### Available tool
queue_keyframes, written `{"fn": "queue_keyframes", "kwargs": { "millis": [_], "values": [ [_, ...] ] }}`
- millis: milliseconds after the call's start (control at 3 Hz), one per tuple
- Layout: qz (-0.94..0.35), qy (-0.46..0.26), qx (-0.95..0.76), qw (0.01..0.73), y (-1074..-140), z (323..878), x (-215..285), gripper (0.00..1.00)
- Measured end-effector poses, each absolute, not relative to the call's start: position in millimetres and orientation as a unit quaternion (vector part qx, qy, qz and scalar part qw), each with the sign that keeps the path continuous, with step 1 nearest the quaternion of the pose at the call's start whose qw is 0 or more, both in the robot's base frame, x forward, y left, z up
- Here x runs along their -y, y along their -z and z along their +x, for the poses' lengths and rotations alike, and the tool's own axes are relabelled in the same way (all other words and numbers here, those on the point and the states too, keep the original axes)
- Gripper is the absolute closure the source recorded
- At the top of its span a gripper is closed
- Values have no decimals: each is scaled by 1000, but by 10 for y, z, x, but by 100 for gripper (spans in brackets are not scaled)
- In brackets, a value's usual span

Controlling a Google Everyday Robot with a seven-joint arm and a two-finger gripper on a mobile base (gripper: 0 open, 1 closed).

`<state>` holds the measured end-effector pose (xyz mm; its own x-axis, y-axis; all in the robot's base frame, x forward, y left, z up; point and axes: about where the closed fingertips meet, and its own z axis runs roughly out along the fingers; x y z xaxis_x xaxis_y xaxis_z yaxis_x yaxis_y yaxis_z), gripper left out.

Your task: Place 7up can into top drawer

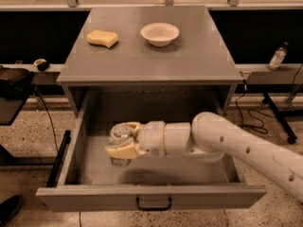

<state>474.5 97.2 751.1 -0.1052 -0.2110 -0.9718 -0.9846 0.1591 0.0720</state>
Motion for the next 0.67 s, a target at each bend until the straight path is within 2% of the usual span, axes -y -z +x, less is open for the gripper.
{"fn": "queue_keyframes", "kwargs": {
  "millis": [667],
  "values": [
    [-473, -400, -630, 468, -7411, 4885, -974, 100]
  ]
}}
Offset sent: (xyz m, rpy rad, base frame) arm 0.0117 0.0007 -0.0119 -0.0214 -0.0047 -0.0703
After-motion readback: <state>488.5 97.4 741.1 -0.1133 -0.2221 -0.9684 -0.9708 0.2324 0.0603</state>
